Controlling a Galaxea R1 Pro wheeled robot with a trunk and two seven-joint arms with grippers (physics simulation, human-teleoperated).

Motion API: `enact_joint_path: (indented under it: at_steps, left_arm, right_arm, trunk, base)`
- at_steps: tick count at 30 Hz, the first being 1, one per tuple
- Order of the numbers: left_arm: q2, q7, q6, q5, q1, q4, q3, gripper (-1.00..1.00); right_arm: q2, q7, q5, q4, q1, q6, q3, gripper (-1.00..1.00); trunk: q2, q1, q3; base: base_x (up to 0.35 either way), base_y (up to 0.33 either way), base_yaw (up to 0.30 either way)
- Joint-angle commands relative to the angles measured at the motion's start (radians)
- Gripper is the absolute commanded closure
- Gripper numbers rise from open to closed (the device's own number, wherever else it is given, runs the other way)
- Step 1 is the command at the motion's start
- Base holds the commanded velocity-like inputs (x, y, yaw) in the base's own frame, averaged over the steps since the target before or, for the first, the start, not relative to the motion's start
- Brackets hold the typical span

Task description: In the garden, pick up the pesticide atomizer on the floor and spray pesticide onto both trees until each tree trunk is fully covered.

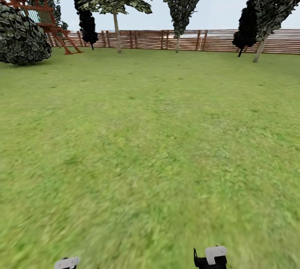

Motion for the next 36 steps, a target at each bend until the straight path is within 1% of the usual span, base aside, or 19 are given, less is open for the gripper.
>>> enact_joint_path:
  at_steps: [1, 3, 6, 12, 23, 26, 31, 36]
  left_arm:
    - [0.0, -0.004, -0.003, 0.011, -0.001, 0.001, -0.006, 1.0]
    - [0.0, -0.004, -0.002, 0.011, -0.001, 0.001, -0.006, 1.0]
    - [0.0, -0.002, -0.002, 0.012, -0.001, 0.001, -0.006, 1.0]
    - [0.001, 0.0, -0.003, 0.019, -0.001, 0.001, -0.006, 1.0]
    - [0.002, 0.0, -0.003, 0.02, -0.001, 0.001, -0.006, 1.0]
    - [0.002, 0.001, -0.003, 0.021, -0.001, 0.001, -0.005, 1.0]
    - [0.002, 0.003, -0.003, 0.022, -0.001, 0.001, -0.005, 1.0]
    - [0.002, 0.003, -0.003, 0.022, -0.001, 0.001, -0.005, 1.0]
  right_arm:
    - [0.0, -0.01, 0.005, 0.001, 0.0, 0.001, 0.007, -1.0]
    - [0.0, -0.01, 0.005, 0.001, 0.0, 0.001, 0.007, -1.0]
    - [0.0, -0.01, 0.005, 0.0, 0.0, 0.001, 0.007, -1.0]
    - [0.001, -0.01, 0.005, 0.001, 0.0, 0.001, 0.007, -1.0]
    - [0.0, -0.01, 0.005, 0.001, 0.0, 0.001, 0.007, -1.0]
    - [-0.001, -0.009, 0.006, 0.001, 0.0, 0.001, 0.007, -1.0]
    - [-0.009, -0.006, 0.011, 0.002, 0.0, 0.001, 0.01, -1.0]
    - [-0.01, -0.006, 0.012, 0.002, 0.0, 0.001, 0.01, -1.0]
  trunk:
    - [0.0, 0.0, 0.0]
    - [0.0, 0.0, 0.002]
    - [0.0, 0.0, 0.004]
    - [0.0, 0.0, 0.009]
    - [0.0, 0.0, 0.019]
    - [0.0, 0.0, 0.019]
    - [0.0, 0.0, 0.019]
    - [0.0, 0.0, 0.019]
  base:
    - [0.0, 0.0, 0.242]
    - [0.041, 0.0, 0.242]
    - [0.262, 0.0, 0.242]
    - [0.33, 0.016, 0.242]
    - [0.337, 0.092, 0.24]
    - [0.337, 0.044, 0.068]
    - [0.337, 0.004, 0.006]
    - [0.337, 0.0, 0.0]
